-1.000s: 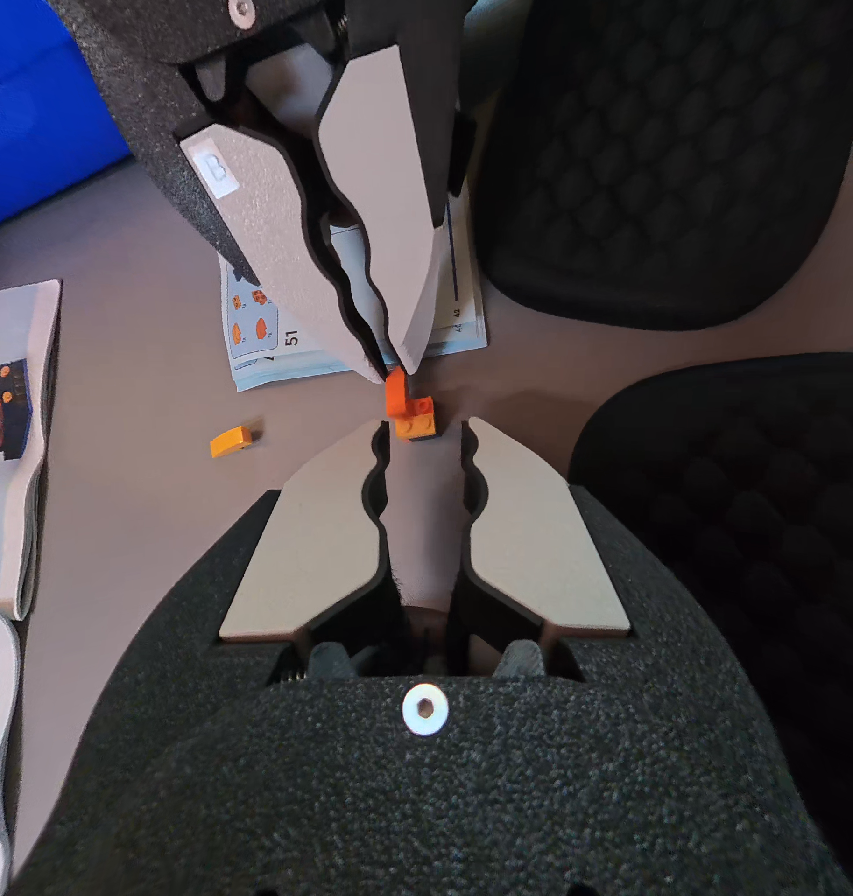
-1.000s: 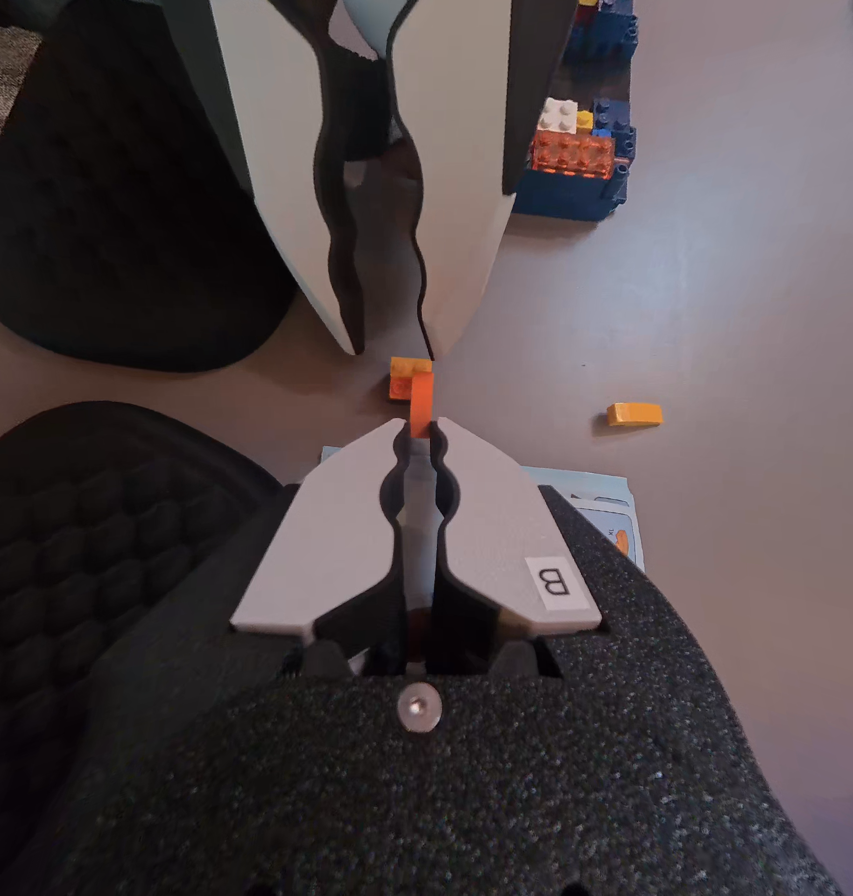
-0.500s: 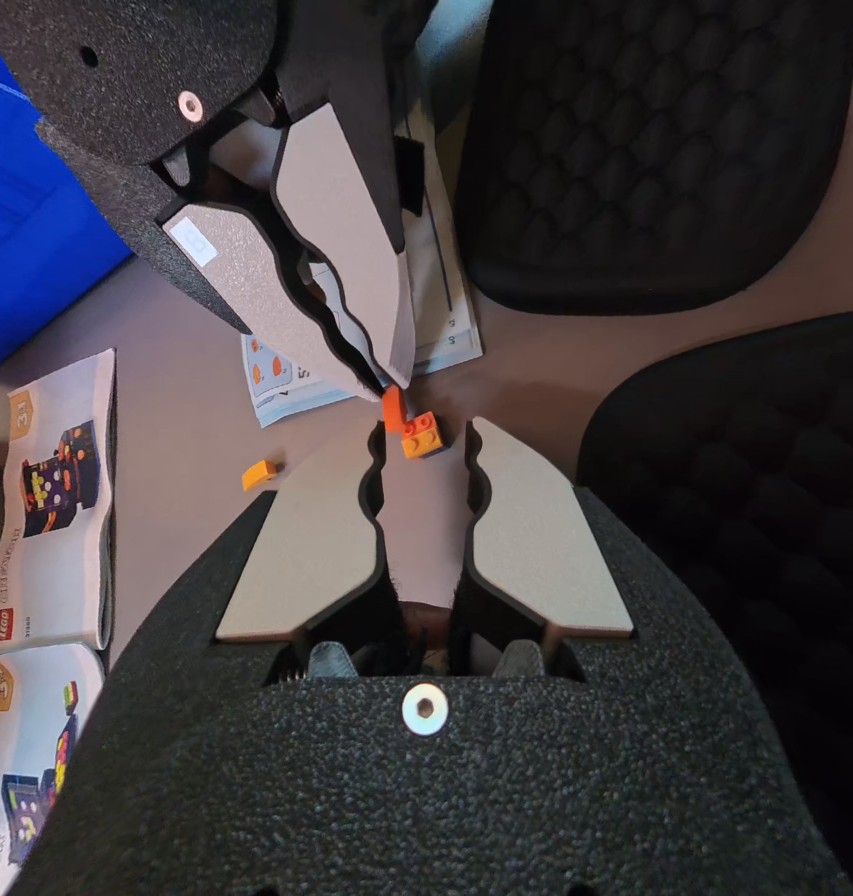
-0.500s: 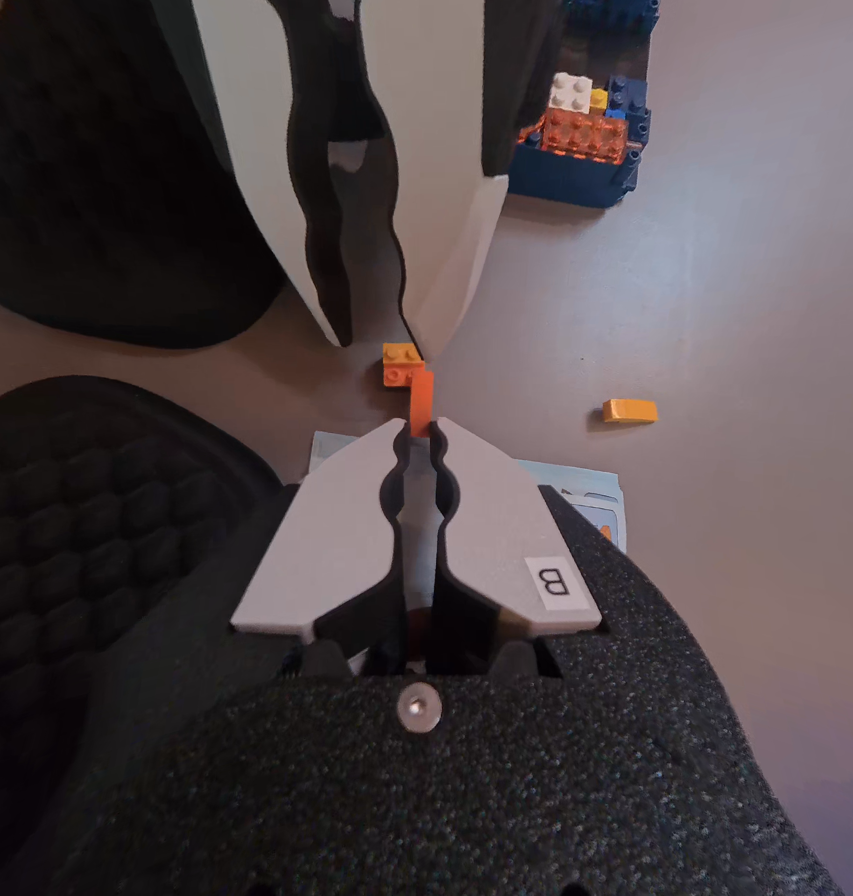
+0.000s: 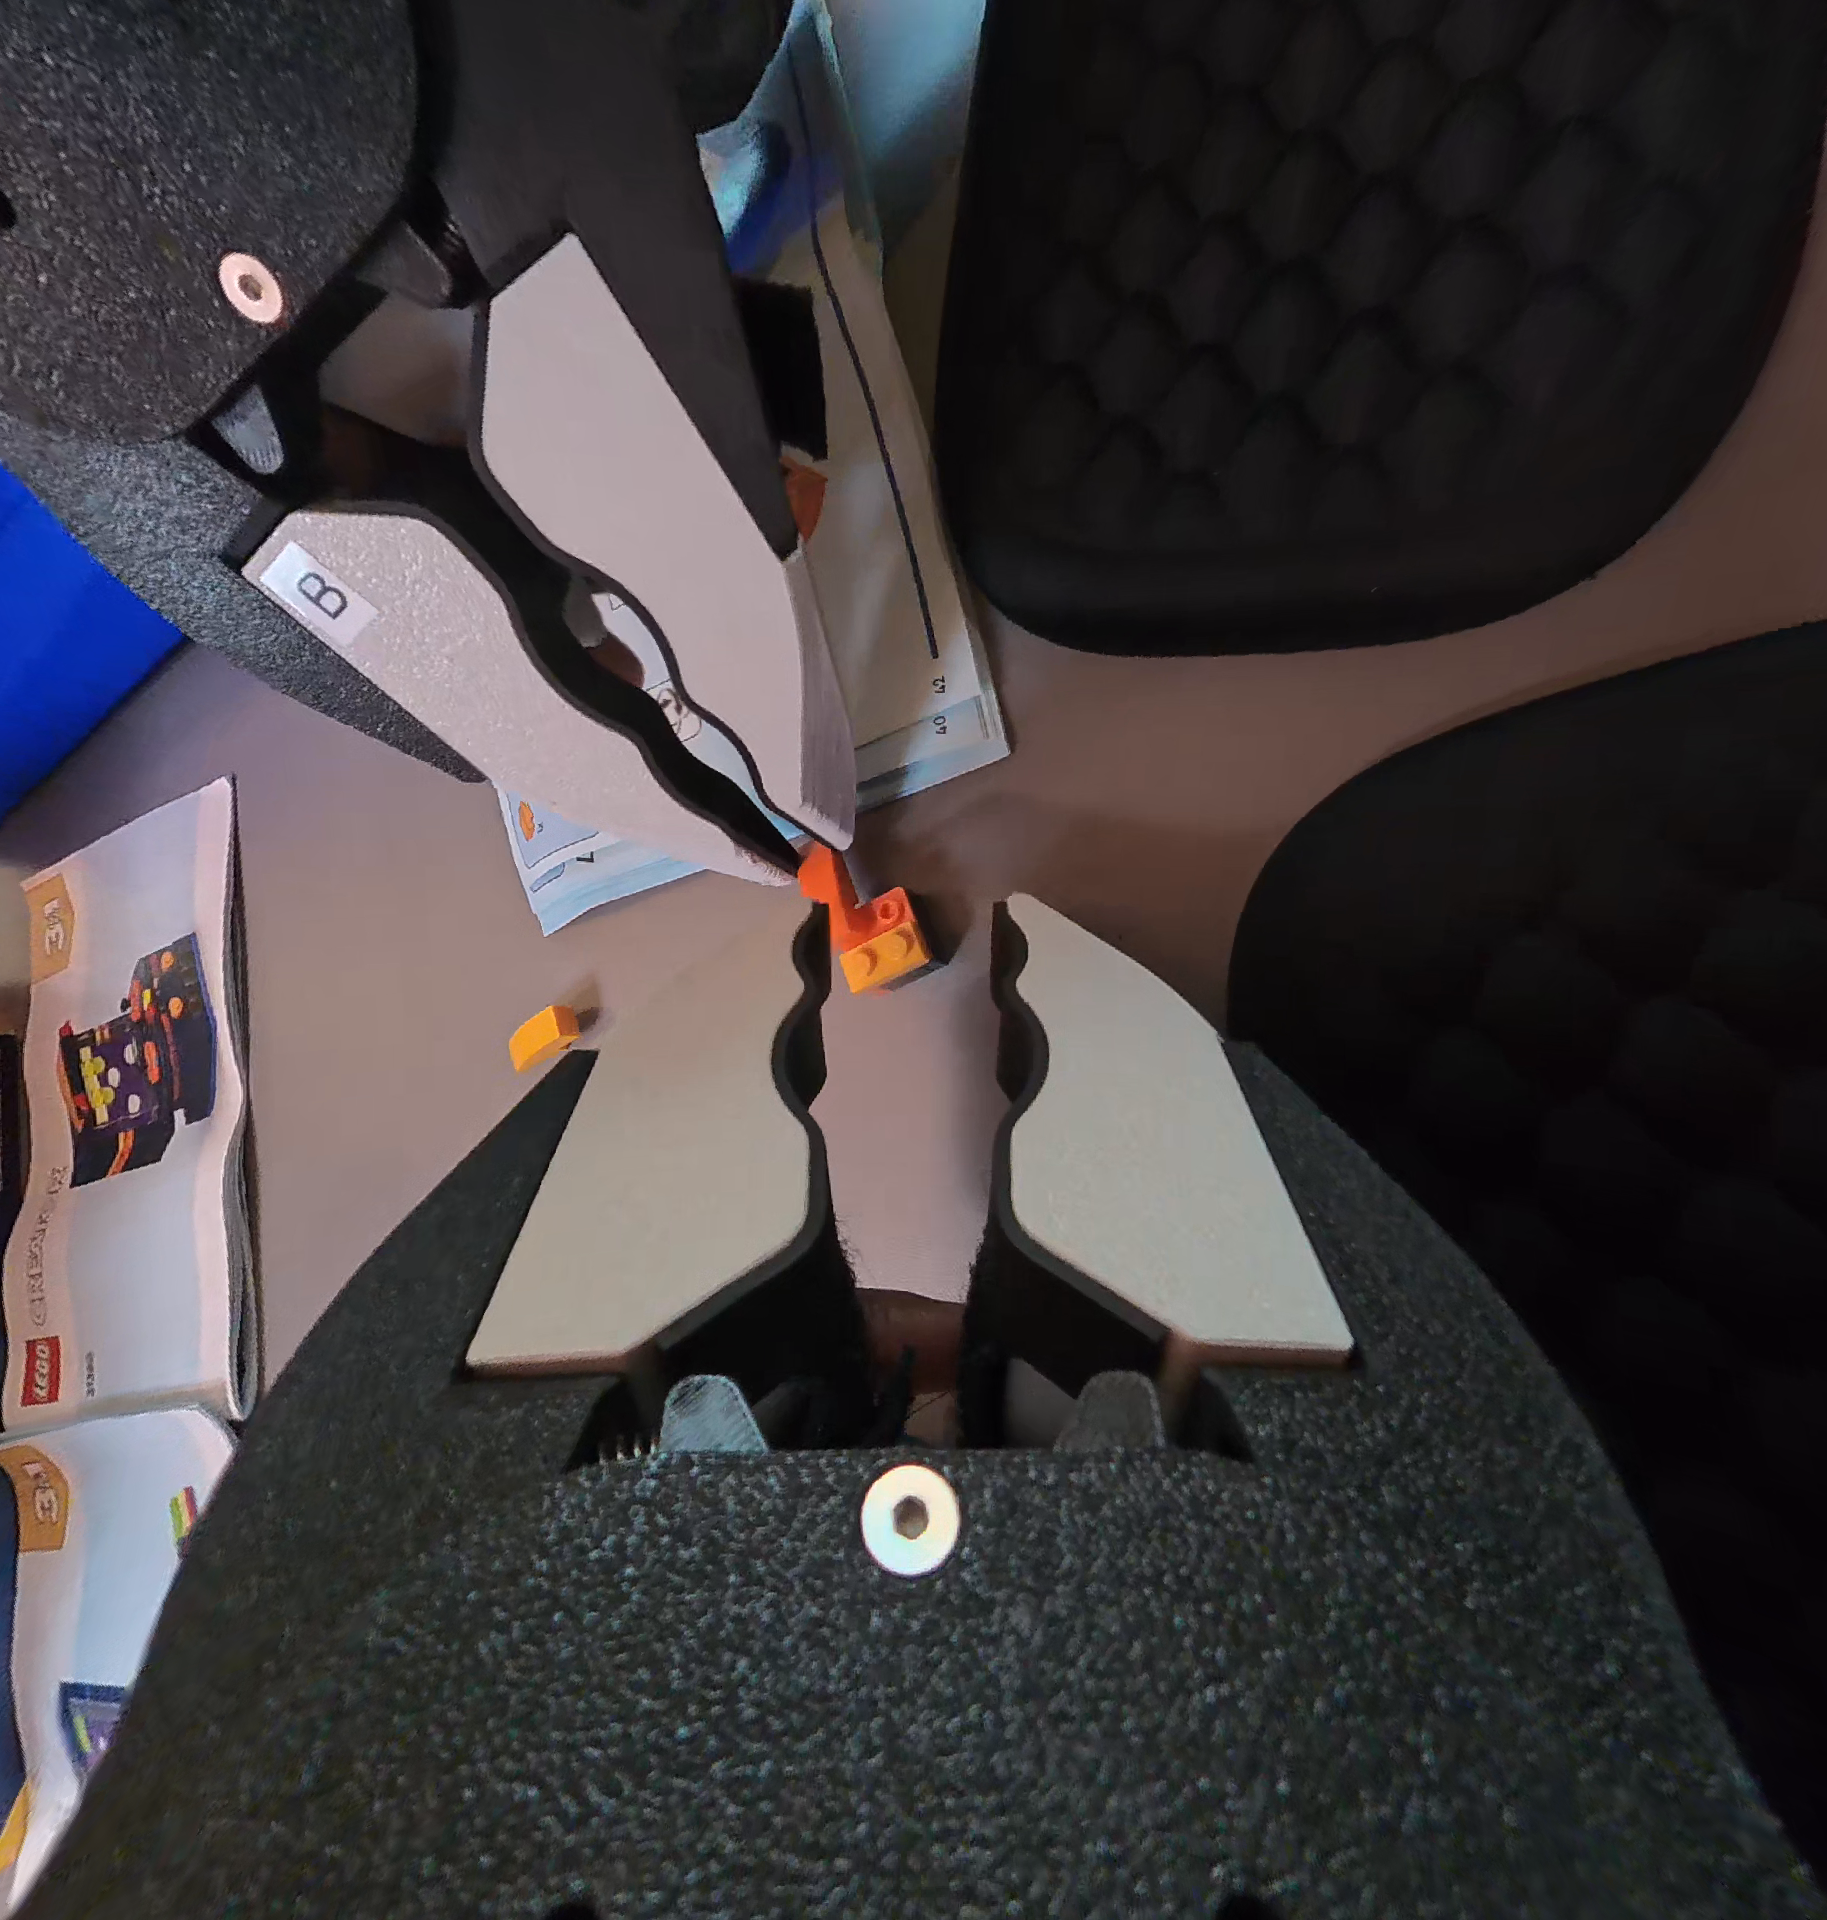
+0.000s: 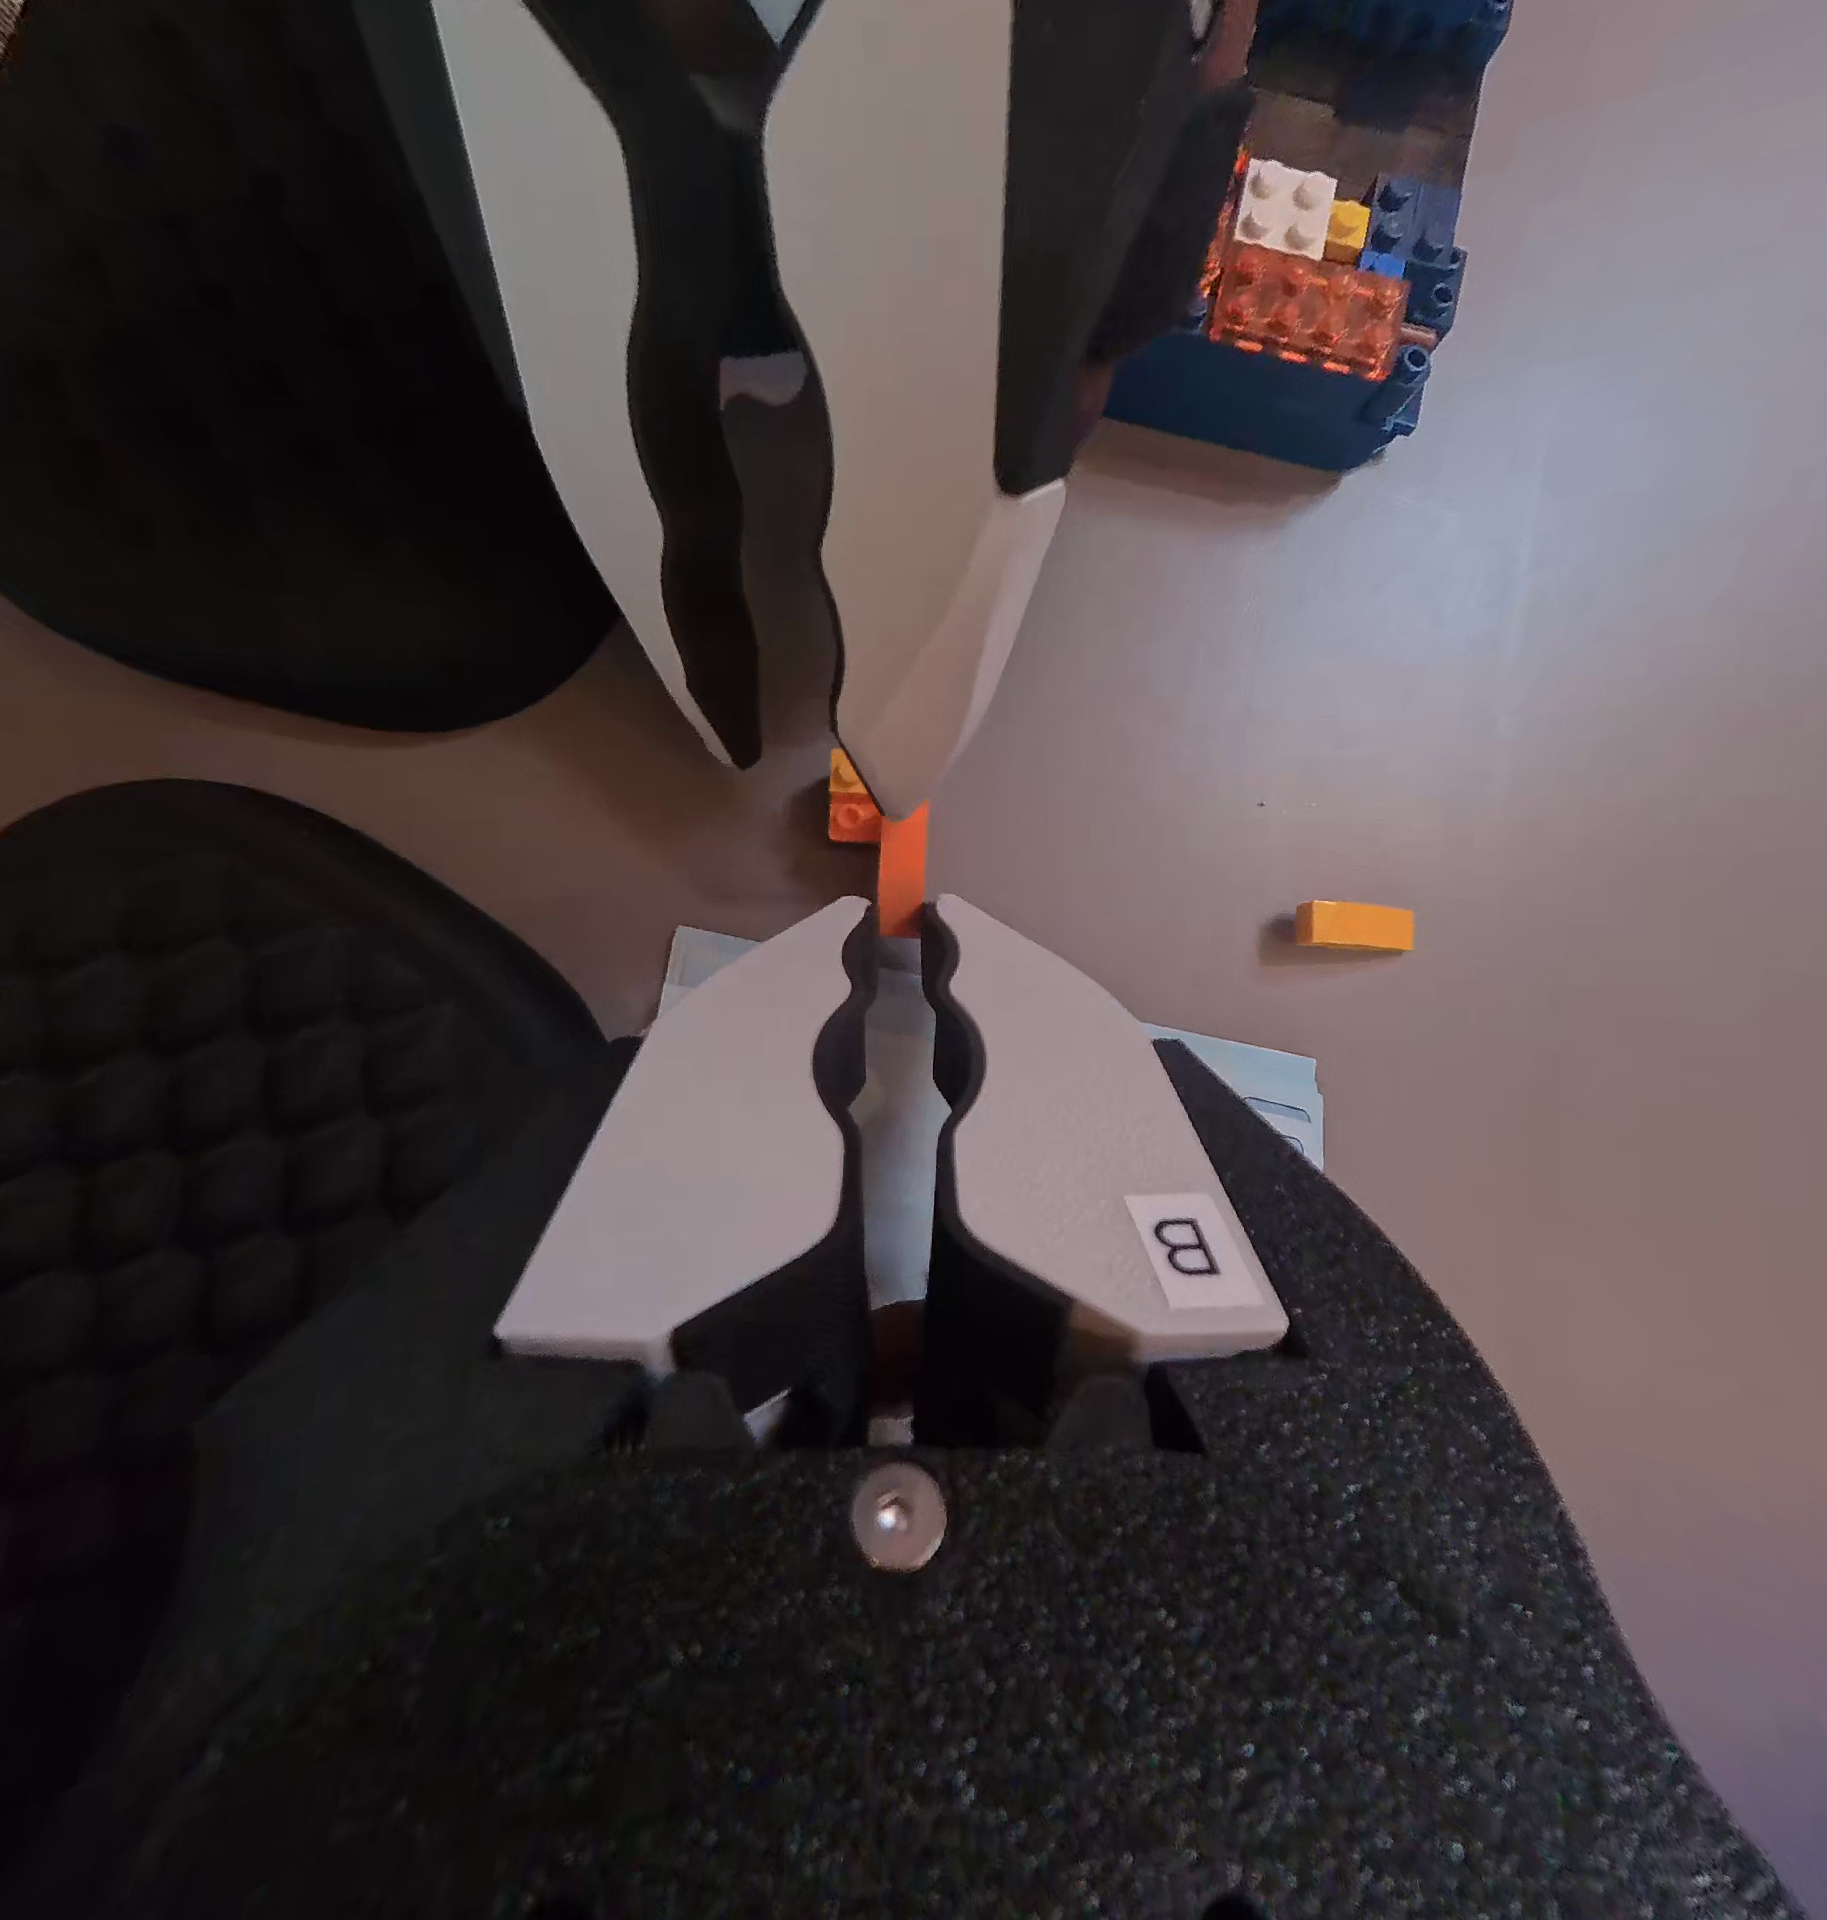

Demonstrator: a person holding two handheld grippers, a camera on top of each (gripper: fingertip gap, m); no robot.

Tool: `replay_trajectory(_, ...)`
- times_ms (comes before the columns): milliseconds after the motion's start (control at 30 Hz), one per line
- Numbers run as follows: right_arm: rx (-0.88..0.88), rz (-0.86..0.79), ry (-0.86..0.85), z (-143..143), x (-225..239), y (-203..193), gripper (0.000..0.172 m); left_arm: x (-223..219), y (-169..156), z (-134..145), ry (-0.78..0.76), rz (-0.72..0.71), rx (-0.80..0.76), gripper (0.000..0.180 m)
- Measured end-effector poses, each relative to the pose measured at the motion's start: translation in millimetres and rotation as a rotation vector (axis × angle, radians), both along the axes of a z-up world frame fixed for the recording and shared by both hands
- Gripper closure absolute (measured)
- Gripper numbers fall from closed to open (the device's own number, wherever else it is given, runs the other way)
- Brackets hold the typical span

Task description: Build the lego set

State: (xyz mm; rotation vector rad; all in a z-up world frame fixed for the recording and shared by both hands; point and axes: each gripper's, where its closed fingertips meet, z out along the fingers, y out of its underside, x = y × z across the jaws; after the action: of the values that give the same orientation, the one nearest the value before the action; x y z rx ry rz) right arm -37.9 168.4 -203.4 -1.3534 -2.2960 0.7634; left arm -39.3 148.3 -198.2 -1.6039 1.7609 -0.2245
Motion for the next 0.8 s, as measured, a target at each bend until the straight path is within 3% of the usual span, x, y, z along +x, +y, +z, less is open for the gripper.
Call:
replay_trajectory(600, -0.012, -0.002, 0.007, 0.3, -3.2, -1.1, 0.165, -7.3, 9.3, -4.3, 0.021, 0.063, 0.021, 0.162)
replay_trajectory(800, -0.009, -0.005, 0.018, 0.0, -3.2, -1.2, 0.165, -7.1, 8.9, -4.1, 0.060, 0.017, 0.104, 0.163)
